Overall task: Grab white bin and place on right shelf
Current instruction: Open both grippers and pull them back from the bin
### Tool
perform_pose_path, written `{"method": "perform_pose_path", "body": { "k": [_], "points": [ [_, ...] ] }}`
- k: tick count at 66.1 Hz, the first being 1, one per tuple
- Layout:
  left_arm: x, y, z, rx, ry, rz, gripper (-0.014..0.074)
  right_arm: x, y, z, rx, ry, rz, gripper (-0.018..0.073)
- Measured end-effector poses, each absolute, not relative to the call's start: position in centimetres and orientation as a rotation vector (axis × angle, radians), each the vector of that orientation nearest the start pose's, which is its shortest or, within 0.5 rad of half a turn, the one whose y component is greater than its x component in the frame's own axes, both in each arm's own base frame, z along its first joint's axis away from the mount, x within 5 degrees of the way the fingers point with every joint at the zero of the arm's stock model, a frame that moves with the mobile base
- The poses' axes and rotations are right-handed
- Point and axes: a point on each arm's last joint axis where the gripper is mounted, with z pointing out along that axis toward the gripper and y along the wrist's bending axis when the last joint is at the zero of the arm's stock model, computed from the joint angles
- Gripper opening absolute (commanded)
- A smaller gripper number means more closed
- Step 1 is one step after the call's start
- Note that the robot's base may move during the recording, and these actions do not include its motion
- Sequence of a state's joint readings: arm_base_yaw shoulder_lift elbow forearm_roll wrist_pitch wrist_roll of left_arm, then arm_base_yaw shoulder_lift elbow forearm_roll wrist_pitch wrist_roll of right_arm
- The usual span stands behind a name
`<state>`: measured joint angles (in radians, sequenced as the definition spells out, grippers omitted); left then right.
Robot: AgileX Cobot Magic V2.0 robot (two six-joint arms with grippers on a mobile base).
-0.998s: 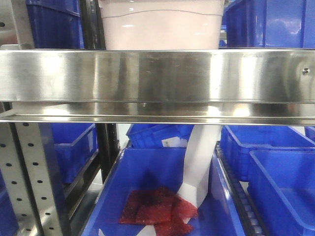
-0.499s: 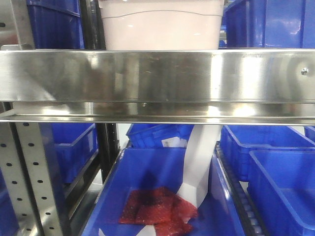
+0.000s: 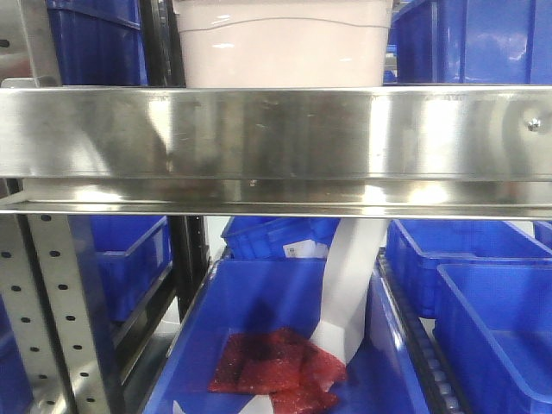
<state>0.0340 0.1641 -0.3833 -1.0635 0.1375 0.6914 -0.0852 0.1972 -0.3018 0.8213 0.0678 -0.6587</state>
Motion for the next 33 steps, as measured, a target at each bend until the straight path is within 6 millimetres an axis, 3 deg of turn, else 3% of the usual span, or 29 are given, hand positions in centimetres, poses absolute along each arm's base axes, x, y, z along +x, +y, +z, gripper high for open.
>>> {"method": "perform_pose_path", "body": {
  "k": [33],
  "points": [
    [4.80, -0.95, 32.52, -0.165, 1.332, -0.364, -0.0117, 6.27, -0.06, 29.86, 0.134, 1.421, 0.099, 0.0055]
  ]
}}
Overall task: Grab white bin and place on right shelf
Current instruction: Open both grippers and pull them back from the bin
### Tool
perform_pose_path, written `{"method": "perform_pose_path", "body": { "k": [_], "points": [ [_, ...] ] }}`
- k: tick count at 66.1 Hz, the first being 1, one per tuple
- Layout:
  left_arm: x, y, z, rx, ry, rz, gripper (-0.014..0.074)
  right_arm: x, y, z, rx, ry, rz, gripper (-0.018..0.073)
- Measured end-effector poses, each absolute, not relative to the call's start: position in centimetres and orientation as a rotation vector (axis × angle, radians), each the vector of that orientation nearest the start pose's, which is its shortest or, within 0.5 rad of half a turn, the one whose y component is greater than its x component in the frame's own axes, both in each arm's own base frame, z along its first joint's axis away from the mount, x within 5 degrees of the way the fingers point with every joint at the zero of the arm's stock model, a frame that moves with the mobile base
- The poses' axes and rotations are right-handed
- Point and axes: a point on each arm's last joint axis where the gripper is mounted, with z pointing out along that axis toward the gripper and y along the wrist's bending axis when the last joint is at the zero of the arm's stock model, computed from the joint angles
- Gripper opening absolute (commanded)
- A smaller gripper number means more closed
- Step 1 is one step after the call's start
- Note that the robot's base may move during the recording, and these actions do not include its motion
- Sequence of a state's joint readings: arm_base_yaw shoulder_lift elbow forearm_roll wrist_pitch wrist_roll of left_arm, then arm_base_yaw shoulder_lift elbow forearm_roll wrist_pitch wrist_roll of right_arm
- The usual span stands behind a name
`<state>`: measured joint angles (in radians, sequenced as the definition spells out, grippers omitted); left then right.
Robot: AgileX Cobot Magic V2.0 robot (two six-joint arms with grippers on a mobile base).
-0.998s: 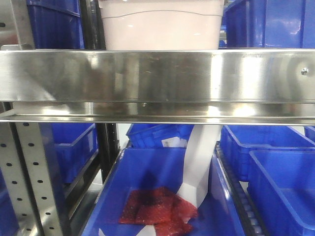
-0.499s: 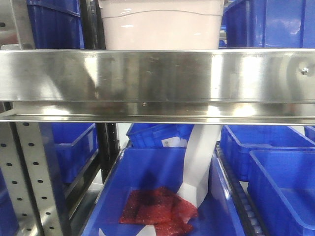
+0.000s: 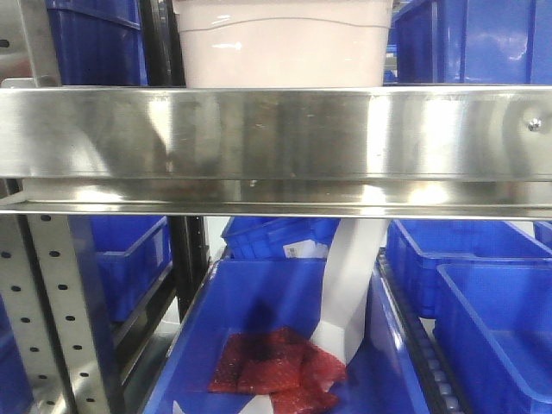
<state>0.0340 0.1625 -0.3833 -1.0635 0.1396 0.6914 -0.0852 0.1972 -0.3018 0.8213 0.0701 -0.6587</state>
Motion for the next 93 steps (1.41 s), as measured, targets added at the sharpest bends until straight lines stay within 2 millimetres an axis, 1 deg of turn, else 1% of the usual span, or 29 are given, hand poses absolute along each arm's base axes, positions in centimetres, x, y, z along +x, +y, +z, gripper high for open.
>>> {"method": "perform_pose_path", "body": {
  "k": [14, 21, 29, 36, 43, 52, 55, 58, 69, 80, 93],
  "points": [
    [4.8, -1.0, 32.5, -0.165, 1.332, -0.364, -0.0117, 6.3, -0.1, 29.9, 0.131, 1.415, 0.104, 0.0055],
    [4.8, -1.0, 32.5, -0.165, 1.332, -0.364, -0.0117, 6.3, 0.1, 29.7, 0.093, 1.419, 0.096, 0.0055],
    [4.8, -1.0, 32.5, -0.165, 1.332, -0.364, -0.0117, 6.4, 0.1, 29.0, 0.074, 1.464, 0.083, 0.0055],
    [4.8, -1.0, 32.5, -0.164, 1.333, -0.365, -0.0117, 6.5, 0.0, 27.3, 0.117, 1.525, 0.111, 0.0055],
    [4.8, -1.0, 32.5, -0.164, 1.333, -0.365, -0.0117, 6.0, -0.1, 24.8, 0.176, 1.537, 0.145, 0.0055],
    [4.8, -1.0, 32.5, -0.164, 1.333, -0.365, -0.0117, 5.5, -0.1, 21.2, 0.173, 1.544, 0.128, 0.0055],
    [4.8, -1.0, 32.5, -0.163, 1.334, -0.366, -0.0117, 5.7, -0.2, 20.2, 0.171, 1.562, 0.122, 0.0055],
    [4.8, -1.0, 32.5, -0.163, 1.334, -0.366, -0.0117, 5.7, -0.2, 19.7, 0.163, 1.579, 0.111, 0.0055],
    [4.8, -1.0, 32.5, -0.163, 1.335, -0.366, -0.0117, 5.7, -0.2, 19.7, 0.148, 1.569, 0.094, 0.0055],
    [4.8, -1.0, 32.5, -0.162, 1.336, -0.367, -0.0117, 5.7, -0.2, 19.7, 0.090, 1.572, 0.036, 0.0055],
    [4.8, -1.0, 32.5, -0.162, 1.336, -0.367, -0.0117, 5.7, -0.2, 19.7, 0.080, 1.572, 0.026, 0.0055]
  ]
}}
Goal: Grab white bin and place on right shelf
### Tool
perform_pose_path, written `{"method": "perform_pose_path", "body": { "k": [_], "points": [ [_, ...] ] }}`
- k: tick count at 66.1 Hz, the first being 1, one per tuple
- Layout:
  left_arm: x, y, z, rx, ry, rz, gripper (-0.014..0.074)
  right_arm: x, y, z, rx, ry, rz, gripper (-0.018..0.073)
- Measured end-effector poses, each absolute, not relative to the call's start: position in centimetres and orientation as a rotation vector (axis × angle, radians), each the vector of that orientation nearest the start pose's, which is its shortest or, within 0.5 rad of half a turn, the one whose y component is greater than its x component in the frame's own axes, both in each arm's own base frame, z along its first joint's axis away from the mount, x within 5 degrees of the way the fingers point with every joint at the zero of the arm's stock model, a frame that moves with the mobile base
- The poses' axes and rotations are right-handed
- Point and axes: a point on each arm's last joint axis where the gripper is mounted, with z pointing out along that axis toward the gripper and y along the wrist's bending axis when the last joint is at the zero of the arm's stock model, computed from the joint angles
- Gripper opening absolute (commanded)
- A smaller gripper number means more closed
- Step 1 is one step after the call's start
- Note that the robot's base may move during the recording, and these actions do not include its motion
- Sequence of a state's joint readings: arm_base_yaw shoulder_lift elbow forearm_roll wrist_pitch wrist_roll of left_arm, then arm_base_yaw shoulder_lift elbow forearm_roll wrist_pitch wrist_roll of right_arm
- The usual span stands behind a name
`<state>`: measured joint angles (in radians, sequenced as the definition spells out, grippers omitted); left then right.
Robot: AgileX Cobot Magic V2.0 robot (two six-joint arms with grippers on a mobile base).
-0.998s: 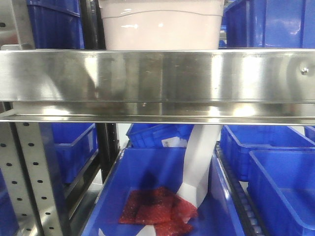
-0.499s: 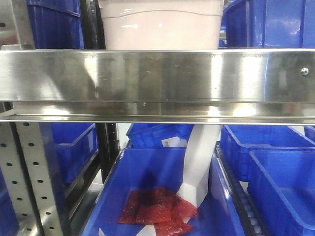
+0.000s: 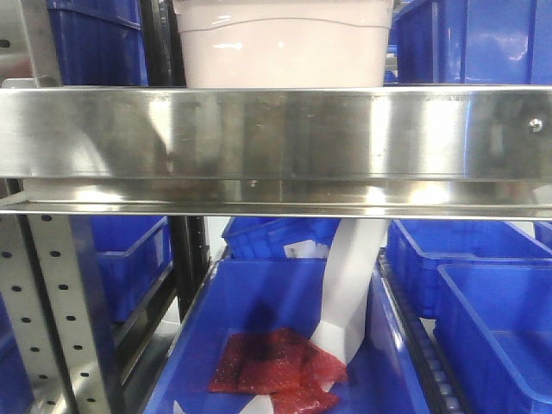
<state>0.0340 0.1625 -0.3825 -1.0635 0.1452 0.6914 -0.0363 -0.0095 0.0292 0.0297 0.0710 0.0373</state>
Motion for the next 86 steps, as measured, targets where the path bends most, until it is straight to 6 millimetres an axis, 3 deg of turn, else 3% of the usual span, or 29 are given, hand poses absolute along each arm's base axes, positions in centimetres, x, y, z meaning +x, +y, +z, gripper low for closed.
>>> {"method": "perform_pose_path", "body": {
  "k": [69, 77, 86],
  "points": [
    [4.8, -1.0, 32.5, -0.165, 1.335, -0.372, -0.0117, 5.7, -0.2, 19.7, 0.078, 1.572, 0.024, 0.0055],
    [4.9, -1.0, 32.1, -0.055, 1.376, -0.237, -0.0117, 5.7, -0.2, 19.7, 0.078, 1.572, 0.024, 0.0055],
    [5.2, -1.2, 30.4, 0.079, 1.520, -0.111, -0.0117, 5.7, -0.2, 19.7, 0.078, 1.572, 0.024, 0.0055]
  ]
}}
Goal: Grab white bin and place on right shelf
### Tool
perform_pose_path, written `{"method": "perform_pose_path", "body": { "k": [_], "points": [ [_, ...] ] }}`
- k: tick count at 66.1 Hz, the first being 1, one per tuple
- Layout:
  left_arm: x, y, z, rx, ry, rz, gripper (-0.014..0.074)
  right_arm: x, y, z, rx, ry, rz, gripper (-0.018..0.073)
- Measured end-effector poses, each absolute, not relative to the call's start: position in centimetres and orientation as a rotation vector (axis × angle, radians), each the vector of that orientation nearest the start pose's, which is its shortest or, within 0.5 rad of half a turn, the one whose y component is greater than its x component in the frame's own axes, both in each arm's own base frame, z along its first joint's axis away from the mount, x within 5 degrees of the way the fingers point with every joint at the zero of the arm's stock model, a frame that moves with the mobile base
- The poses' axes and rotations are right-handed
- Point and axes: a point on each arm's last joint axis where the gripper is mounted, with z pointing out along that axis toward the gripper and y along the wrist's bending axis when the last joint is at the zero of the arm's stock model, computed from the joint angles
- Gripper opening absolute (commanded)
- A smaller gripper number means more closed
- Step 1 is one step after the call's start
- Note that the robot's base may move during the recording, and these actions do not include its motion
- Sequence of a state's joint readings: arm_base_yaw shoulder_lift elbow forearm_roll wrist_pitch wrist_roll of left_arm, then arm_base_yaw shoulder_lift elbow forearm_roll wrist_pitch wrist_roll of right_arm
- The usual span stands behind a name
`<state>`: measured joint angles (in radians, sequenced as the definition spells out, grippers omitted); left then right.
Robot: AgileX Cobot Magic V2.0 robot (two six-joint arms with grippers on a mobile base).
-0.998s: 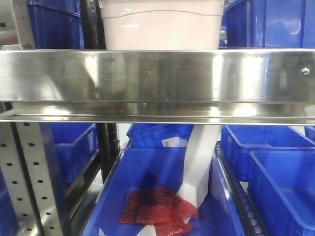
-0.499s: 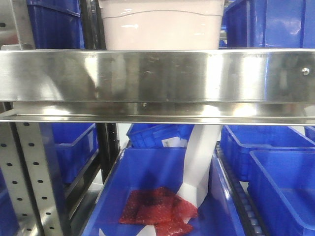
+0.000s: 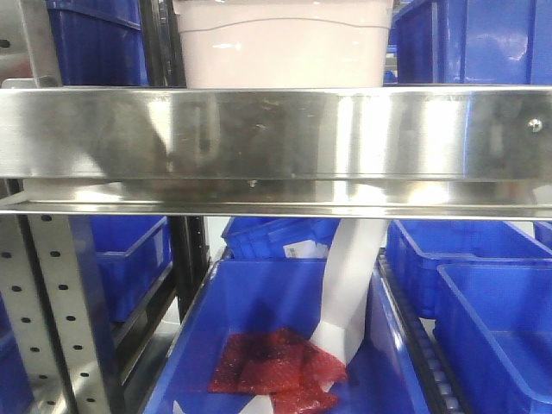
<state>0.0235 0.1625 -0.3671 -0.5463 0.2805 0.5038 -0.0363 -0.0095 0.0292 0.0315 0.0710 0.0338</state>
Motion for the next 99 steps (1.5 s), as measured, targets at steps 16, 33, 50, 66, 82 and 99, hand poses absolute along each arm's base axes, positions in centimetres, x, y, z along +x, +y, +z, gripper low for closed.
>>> {"method": "perform_pose_path", "body": {
  "k": [16, 33, 50, 66, 82, 99],
  "points": [
    [6.2, -0.7, 25.7, 0.030, 1.577, -0.139, -0.0117, 5.7, -0.2, 19.7, 0.078, 1.572, 0.024, 0.0055],
    [5.7, -0.6, 21.6, 0.043, 1.523, -0.124, -0.0117, 5.7, -0.2, 19.7, 0.078, 1.572, 0.024, 0.0055],
    [5.6, -0.6, 19.7, 0.051, 1.582, -0.119, -0.0119, 5.7, -0.2, 19.7, 0.078, 1.572, 0.024, 0.0055],
    [5.6, -0.6, 19.5, 0.059, 1.603, -0.112, -0.0126, 5.7, -0.2, 19.7, 0.078, 1.571, 0.024, 0.0055],
    [5.6, -0.6, 19.5, 0.077, 1.601, -0.093, -0.0126, 5.7, -0.2, 19.7, 0.078, 1.571, 0.024, 0.0055],
    [5.6, -0.6, 19.8, 0.091, 1.563, -0.076, -0.0126, 5.7, -0.2, 19.7, 0.078, 1.571, 0.024, 0.0055]
  ]
}}
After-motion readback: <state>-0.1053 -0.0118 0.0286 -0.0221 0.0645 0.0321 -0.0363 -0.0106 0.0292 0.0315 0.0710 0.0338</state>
